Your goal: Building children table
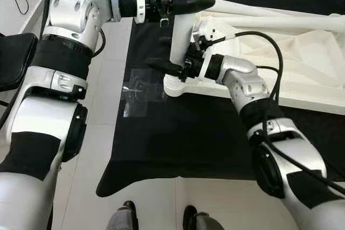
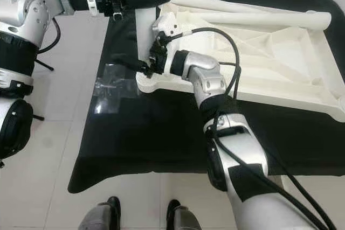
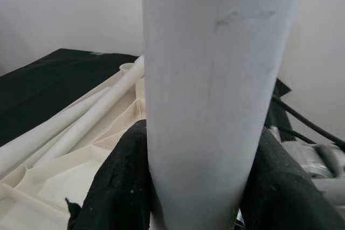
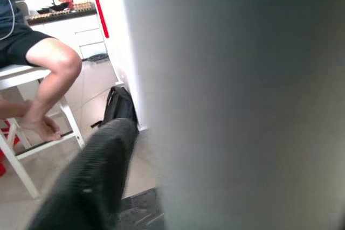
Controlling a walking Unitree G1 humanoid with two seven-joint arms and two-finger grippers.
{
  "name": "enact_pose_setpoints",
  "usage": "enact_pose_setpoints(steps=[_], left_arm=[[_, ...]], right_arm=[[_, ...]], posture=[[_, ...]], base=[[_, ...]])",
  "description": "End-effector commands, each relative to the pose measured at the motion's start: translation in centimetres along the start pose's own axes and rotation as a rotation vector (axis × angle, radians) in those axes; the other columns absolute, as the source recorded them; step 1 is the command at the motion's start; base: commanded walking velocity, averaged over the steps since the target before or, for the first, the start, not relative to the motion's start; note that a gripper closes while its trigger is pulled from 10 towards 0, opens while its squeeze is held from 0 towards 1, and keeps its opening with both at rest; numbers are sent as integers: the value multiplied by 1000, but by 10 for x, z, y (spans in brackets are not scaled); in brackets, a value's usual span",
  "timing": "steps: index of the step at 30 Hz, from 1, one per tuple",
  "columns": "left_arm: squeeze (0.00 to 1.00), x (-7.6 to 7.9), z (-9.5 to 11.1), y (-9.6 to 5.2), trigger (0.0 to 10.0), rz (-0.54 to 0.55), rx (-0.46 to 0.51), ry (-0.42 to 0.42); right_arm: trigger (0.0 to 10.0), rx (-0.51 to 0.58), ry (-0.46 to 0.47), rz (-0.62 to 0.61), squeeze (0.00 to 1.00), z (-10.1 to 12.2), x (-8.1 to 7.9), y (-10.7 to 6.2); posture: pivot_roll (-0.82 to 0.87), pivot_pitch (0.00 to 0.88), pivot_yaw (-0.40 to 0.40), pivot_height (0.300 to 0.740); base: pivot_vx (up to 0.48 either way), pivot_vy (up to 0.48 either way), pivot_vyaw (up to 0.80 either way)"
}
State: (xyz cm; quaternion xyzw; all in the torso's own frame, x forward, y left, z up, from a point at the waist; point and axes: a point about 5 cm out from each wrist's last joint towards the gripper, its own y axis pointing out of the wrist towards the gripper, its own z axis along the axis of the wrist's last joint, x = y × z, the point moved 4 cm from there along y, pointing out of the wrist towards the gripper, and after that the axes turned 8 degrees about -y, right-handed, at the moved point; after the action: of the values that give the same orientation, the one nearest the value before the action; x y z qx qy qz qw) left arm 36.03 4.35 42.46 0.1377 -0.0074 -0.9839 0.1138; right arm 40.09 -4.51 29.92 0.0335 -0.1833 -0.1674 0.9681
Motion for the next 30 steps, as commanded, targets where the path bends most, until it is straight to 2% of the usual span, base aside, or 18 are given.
enact_pose_setpoints(steps=[1,6,12,13,16,17,18,19,20,21,22,23,24,25,26,28,30], left_arm=[[0,6,-12,11,0,-38,-56,-11],[0,7,-13,12,0,-50,-59,-7],[0,8,-16,12,0,-56,-64,-6],[1000,9,-19,11,10000,-62,-83,7],[1000,7,-20,12,10000,-38,-86,11],[0,3,-20,12,10000,-8,-85,11],[0,3,-20,12,10000,-8,-85,11],[0,2,-19,11,10000,5,-78,6],[0,1,-17,9,10000,13,-67,-3],[0,1,-17,9,10000,13,-67,-3],[0,1,-15,8,10000,11,-59,-16],[0,1,-14,7,10000,7,-54,-23],[0,1,-14,7,10000,7,-54,-23],[0,2,-15,6,10000,4,-61,-19],[0,3,-16,8,10000,-1,-64,-17],[0,3,-16,8,10000,-1,-64,-17],[0,4,-18,10,10000,-6,-68,-9]], right_arm=[[0,14,30,156,0,-2,-23,18],[0,16,33,223,0,-3,-30,25],[0,12,28,214,0,-6,-31,26],[0,4,18,195,0,-9,-31,27],[0,-20,0,145,0,-15,-28,27],[0,-71,2,51,0,-26,-23,26],[0,-71,2,51,0,-26,-23,26],[0,-151,-8,-75,0,-43,-19,25],[0,-307,37,-487,0,-76,-6,12],[0,-307,37,-487,0,-76,-6,12],[0,-381,69,-653,0,-97,-27,4],[0,-416,97,-756,0,-105,-43,-5],[0,-416,97,-756,0,-105,-43,-5],[0,-410,113,-756,0,-107,-57,-1],[0,-378,116,-715,0,-106,-62,9],[0,-378,116,-715,0,-106,-62,9],[0,-344,91,-719,0,-101,-51,21]], posture=[[172,303,-22,740],[171,305,-24,740],[170,306,-24,740],[165,306,-28,740],[162,307,-35,740],[151,308,-51,740],[151,308,-51,740],[142,306,-66,740],[147,313,-71,740],[147,313,-71,740],[160,321,-53,740],[160,321,-53,740],[160,321,-53,740],[136,301,-44,740],[138,286,-35,740],[138,286,-35,740],[141,276,-37,740]], base=[[0,0,0],[0,0,0],[0,0,0],[0,0,0],[0,0,0],[0,0,0],[0,0,0],[0,0,0],[0,0,0],[0,0,0],[0,0,0],[0,0,0],[0,0,0],[0,0,0],[0,0,0],[0,0,0],[0,0,0]])
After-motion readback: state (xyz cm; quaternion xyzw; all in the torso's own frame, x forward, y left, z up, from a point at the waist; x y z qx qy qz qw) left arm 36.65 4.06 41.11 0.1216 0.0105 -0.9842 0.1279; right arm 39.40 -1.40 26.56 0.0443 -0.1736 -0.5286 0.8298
